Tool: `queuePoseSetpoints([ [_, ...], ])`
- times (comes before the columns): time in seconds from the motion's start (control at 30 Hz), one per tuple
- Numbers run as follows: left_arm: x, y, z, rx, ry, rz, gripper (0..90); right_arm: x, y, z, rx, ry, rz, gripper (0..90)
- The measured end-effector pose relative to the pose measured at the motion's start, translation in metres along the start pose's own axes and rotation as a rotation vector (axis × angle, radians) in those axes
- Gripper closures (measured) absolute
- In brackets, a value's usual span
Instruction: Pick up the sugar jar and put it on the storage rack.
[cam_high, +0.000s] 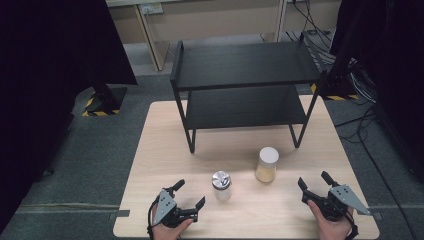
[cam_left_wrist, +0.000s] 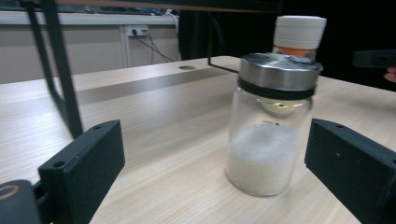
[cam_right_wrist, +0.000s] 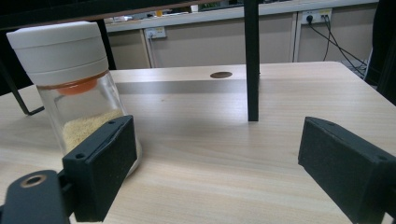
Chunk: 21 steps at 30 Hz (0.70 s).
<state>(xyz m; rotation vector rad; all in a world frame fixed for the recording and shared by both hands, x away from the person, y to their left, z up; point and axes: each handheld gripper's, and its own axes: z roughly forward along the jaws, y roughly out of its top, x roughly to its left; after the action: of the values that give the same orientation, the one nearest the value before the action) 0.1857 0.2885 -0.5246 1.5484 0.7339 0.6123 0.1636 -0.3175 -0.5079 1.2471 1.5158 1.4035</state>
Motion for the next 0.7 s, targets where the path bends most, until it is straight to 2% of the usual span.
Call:
queuePoseSetpoints([
  [0.2,0.003,0.003,0.006,0.013,-0.061,0.01,5.3,0.0,0.0,0.0,0.0,-0.001,0.006,11.8],
  [0.43,0.0,0.005,0.017,0.022,-0.1,0.017,5.8,0.0,0.001,0.001,0.005,-0.001,0.003,11.8],
  [0.5,-0.004,0.008,0.024,0.032,-0.109,0.039,5.9,0.0,0.001,0.001,0.008,-0.001,0.005,11.7],
  [0.7,-0.006,0.01,0.034,0.038,-0.125,0.039,6.1,0.0,0.002,0.002,0.01,0.0,0.004,11.8],
])
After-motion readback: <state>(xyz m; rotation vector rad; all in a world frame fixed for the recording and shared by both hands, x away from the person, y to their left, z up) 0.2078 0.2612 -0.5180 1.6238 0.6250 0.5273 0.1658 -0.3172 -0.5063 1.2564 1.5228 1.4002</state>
